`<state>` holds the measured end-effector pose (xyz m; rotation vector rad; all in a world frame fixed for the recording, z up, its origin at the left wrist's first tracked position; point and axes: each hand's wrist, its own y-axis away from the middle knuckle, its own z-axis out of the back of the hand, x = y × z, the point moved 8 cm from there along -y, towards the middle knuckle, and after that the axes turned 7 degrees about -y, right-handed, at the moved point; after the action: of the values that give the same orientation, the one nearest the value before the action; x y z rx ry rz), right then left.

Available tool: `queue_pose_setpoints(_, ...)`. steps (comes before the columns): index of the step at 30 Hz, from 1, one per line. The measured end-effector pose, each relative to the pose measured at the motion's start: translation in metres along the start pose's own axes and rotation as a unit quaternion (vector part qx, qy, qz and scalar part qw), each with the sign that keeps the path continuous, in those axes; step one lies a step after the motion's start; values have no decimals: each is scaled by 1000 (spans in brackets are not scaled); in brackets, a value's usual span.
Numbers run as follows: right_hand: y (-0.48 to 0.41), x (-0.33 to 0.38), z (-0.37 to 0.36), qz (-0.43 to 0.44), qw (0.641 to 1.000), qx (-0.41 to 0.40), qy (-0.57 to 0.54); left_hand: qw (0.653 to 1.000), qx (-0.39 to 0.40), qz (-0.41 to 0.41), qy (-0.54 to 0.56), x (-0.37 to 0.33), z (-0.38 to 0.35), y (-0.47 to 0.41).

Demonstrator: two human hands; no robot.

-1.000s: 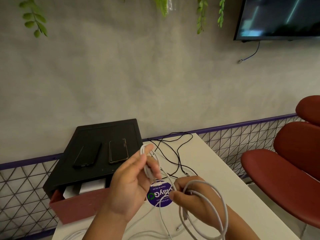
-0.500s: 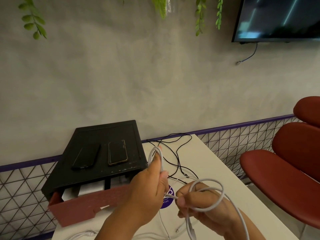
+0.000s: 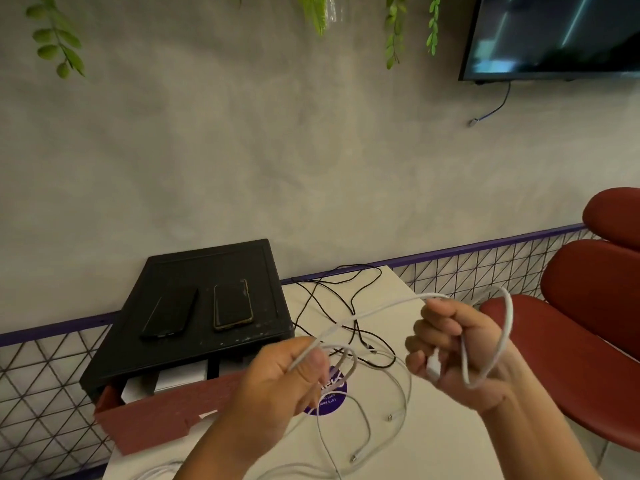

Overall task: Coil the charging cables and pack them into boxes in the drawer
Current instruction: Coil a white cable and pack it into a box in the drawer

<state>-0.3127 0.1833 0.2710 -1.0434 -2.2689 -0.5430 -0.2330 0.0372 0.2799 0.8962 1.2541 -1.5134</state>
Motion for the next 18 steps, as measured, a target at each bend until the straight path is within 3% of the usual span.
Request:
queue_pose_setpoints(4,-2,10,3,45,999,2,-23,969,-23,15,245,-4,4,0)
queue_pose_setpoints(6,-5,9,8,65,997,-6,-30,926,5,-5,376,-1,6,-2)
queue_pose_setpoints(8,-8,7,19,91,993,-43,65,871,81,-57,481,-17,5,-6)
queue_pose_setpoints(10,-10,2,25,118,963,-80,229,896,-57,-22,439,-5,31,-3)
queue_pose_setpoints(11,-9,-3,24,127,946,-85,286,902,-85,-12,424,3,40,-1)
queue_pose_setpoints(15,-7,-30,10,102,904,-33,414,913,-104,-48,392,-13,43,-11)
queue_pose_setpoints(18,0,-53,-8,43,853,49,518,913,-163,-22,373,-10,48,-9)
